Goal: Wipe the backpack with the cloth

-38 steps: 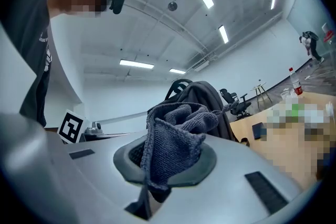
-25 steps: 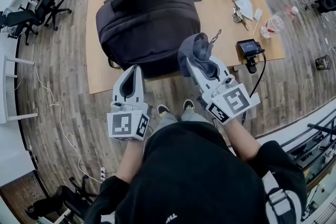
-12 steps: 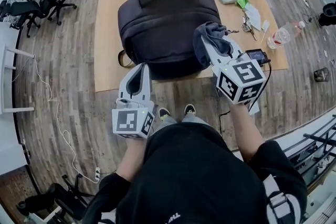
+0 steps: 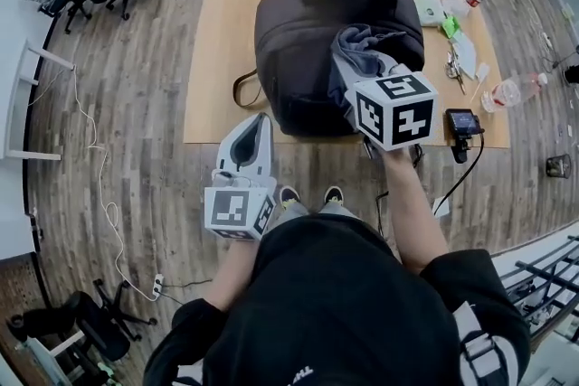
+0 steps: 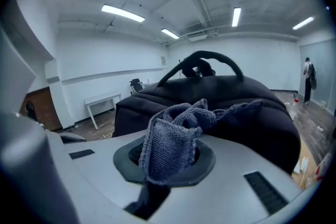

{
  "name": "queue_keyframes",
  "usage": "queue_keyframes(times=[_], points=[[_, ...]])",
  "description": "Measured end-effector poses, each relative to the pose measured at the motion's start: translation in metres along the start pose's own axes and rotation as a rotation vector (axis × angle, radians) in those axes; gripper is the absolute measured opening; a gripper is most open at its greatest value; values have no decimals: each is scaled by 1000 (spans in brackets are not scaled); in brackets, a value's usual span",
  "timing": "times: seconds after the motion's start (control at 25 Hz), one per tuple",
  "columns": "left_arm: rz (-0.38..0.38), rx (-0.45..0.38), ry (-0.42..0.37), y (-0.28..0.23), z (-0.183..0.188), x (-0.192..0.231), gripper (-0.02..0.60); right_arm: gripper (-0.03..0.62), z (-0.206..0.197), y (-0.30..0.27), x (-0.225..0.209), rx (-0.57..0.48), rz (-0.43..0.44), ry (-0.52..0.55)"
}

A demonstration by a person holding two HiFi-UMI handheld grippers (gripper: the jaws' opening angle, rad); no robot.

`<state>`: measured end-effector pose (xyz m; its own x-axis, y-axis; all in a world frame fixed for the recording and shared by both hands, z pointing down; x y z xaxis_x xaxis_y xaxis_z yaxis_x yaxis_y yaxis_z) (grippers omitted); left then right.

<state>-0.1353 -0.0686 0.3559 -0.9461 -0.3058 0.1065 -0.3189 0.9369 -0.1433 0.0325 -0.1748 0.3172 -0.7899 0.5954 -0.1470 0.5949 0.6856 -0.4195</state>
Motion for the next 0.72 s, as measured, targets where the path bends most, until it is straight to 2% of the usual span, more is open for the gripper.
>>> queue_keyframes(times=[0.28, 0.44, 0.6, 0.72], points=[[52, -13, 3, 17, 5, 27, 15, 41, 31, -41, 78, -16, 76, 161], [56, -5, 16, 23, 4, 38, 17, 41, 33, -45, 106, -23, 96, 194], [17, 9, 20, 13, 1, 29, 17, 41, 26, -45, 113, 7, 87, 263], [-27, 12, 15, -1, 0, 12, 17, 41, 13, -39, 102, 77, 78, 316]])
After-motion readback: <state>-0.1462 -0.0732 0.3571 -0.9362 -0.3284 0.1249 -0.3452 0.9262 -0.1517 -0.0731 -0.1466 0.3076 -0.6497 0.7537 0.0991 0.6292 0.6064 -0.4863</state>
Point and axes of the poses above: the fingertips, and each gripper's own axes: y backward along the fingers, x to its left, z out of its top, the point moved 4 cm from there along y, backward along the fingers, and after that the axes turned 8 degrees about z, right-handed, at the moved point
